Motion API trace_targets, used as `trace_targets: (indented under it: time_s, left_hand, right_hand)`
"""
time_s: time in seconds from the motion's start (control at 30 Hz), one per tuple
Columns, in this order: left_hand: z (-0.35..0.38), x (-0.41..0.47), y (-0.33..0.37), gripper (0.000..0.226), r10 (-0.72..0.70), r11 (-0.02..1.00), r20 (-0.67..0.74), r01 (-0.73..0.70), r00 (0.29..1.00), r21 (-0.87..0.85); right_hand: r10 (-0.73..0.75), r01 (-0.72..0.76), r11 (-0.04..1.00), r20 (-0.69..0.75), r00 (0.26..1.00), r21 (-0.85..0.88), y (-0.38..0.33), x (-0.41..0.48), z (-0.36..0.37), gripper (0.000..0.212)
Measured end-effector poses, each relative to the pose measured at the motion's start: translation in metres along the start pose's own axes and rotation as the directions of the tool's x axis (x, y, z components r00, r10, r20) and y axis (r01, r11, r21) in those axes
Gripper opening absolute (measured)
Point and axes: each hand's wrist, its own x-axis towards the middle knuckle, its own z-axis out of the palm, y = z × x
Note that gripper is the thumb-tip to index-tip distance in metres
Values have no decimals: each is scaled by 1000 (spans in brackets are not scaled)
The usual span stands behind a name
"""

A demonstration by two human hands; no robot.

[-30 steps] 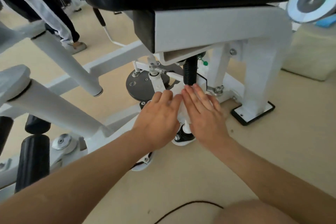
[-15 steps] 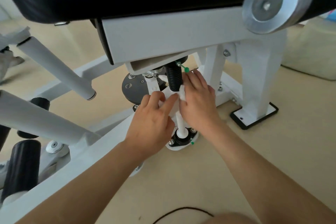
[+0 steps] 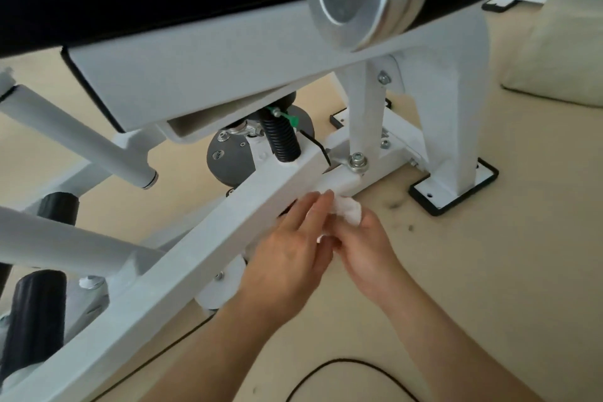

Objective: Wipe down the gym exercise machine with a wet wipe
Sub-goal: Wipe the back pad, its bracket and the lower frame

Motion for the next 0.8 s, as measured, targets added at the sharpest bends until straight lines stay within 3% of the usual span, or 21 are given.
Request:
trace_targets:
  time_s: [0.13, 0.2, 0.27, 0.33, 0.4, 0.5, 0.57, 0.67, 0.73, 0.8]
  left_hand:
    - [7, 8, -5, 20, -181, 979, -151, 164, 972, -118]
    - [11, 10, -8, 9, -213, 977, -178, 206, 961, -55]
    - [16, 13, -8, 9, -189, 980, -195, 197, 962, 23]
    - [20, 18, -6, 11, -83, 981, -162, 109, 983, 158]
    - [24, 26, -6, 22, 37, 939, -44, -20, 998, 343]
    - [27, 41, -7, 44, 51, 825, 76, -85, 996, 559]
    - [32, 48, -7, 43, 45, 740, 115, -110, 992, 664]
    - [42, 57, 0, 53, 96, 631, 192, -209, 977, 747]
    - [52, 62, 2, 50, 92, 600, 221, -231, 971, 766]
    - [53, 70, 9, 45, 30, 672, 170, -146, 985, 726]
  right_hand:
    - [111, -140, 972, 155, 982, 191, -12, 5, -13, 13]
    - [165, -173, 982, 102, 981, 75, -7, 10, -26, 4]
    - [144, -148, 986, -54, 988, -81, -1, 16, -40, 6]
    - [23, -62, 981, -208, 978, -186, -1, 21, -49, 7]
    - [-158, 74, 956, -286, 945, -283, -3, 28, -50, 3]
    - [-414, 252, 873, -365, 834, -417, -3, 41, -43, 9]
    - [-465, 304, 869, -437, 770, -390, 2, 49, -36, 9]
    - [-448, 340, 892, -499, 742, -297, 14, 55, -28, 15]
    - [-520, 343, 848, -507, 687, -405, 23, 54, -30, 20]
    - [-640, 372, 752, -466, 611, -544, 27, 52, -34, 20]
